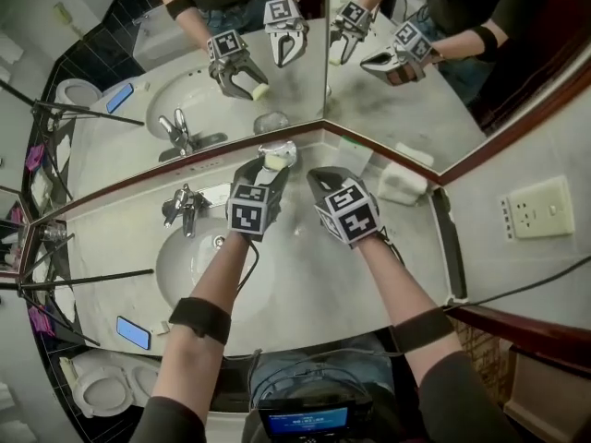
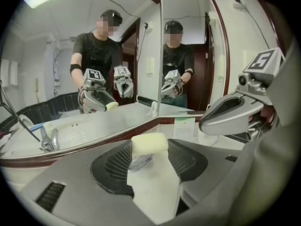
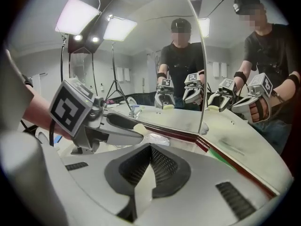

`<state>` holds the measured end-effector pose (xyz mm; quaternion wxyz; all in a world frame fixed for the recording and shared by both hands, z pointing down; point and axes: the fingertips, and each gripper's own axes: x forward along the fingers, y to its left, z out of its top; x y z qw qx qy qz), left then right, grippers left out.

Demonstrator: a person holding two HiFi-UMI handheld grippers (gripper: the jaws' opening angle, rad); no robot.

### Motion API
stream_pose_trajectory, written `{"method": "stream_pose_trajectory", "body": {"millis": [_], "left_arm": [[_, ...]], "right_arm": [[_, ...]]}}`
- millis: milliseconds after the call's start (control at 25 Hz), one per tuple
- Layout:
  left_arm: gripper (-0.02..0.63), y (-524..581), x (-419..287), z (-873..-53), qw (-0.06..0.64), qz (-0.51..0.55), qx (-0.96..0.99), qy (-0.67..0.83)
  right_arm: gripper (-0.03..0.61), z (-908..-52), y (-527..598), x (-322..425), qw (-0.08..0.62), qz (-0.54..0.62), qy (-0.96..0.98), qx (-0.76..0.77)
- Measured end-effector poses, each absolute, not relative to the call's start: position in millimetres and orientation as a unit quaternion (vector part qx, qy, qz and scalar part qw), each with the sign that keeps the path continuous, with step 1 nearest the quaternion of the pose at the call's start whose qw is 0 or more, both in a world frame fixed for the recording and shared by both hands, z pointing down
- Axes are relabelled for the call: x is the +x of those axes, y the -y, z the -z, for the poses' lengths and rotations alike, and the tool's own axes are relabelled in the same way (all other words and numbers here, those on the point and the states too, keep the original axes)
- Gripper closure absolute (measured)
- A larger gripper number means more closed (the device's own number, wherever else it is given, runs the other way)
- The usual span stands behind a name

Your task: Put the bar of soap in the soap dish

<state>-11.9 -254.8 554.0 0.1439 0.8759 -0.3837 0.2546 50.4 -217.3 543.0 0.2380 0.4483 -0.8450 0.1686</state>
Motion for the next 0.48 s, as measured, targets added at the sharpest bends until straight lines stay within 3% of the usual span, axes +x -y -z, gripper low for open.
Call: {"method": "stream_pose_trajectory", "body": {"millis": [240,480], "left_arm": [[0.370,190,-27,-492,0.101,-0.183,0.881,0.424],[0.370,132,-45,-471,0.092,-0.166,0.866,0.462]], "right_arm": [[0.558,-502,177,42,0.157,-0.174,0.869,0.435],[0.558,-485,129,32,0.130,-0.182,0.880,0.420]]}}
